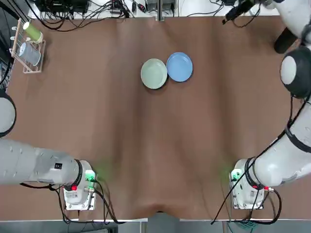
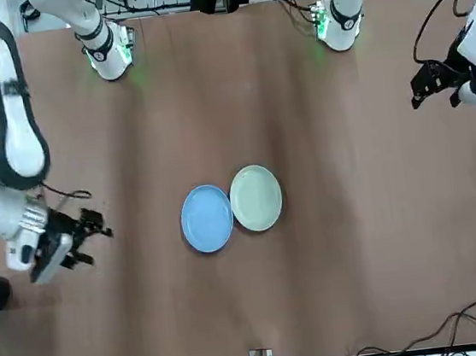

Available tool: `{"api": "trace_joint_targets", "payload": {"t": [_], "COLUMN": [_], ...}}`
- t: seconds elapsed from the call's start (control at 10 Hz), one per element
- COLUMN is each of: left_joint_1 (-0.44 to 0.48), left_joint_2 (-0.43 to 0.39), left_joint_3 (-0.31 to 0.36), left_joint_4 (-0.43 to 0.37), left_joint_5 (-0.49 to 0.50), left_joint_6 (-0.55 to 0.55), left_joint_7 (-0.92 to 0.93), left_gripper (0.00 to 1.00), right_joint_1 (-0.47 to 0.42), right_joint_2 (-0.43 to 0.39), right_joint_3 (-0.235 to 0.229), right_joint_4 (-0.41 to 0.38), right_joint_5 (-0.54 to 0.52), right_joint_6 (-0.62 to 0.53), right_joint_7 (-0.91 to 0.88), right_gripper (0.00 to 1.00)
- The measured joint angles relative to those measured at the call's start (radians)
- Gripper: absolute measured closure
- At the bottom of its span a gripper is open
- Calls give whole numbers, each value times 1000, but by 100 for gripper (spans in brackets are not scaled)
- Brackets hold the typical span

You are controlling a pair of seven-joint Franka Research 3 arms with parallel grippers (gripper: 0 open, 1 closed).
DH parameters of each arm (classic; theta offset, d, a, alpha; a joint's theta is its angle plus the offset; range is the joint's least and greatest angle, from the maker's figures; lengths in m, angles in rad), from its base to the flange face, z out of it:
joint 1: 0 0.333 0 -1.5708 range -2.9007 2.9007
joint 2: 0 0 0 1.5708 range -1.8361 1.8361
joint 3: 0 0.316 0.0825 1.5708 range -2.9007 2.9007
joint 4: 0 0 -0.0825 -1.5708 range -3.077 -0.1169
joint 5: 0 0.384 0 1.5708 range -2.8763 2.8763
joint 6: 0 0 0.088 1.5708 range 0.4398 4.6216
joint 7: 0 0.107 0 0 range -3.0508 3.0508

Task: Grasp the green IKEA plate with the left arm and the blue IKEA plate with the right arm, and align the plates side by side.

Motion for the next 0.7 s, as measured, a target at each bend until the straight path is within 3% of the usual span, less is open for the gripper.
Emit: {"api": "trace_joint_targets", "payload": {"t": [0.2,0.7], "left_joint_1": [0,0], "left_joint_2": [-2,-2], "left_joint_3": [10,11], "left_joint_4": [0,-1], "left_joint_5": [1,6], "left_joint_6": [-9,-11], "left_joint_7": [0,0], "left_gripper": [0,0], "right_joint_1": [7,-19], "right_joint_2": [-87,-203], "right_joint_3": [4,-19], "right_joint_4": [5,8], "right_joint_5": [-173,-298], "right_joint_6": [-128,-361], "right_joint_7": [231,450], "right_gripper": [0,0]}}
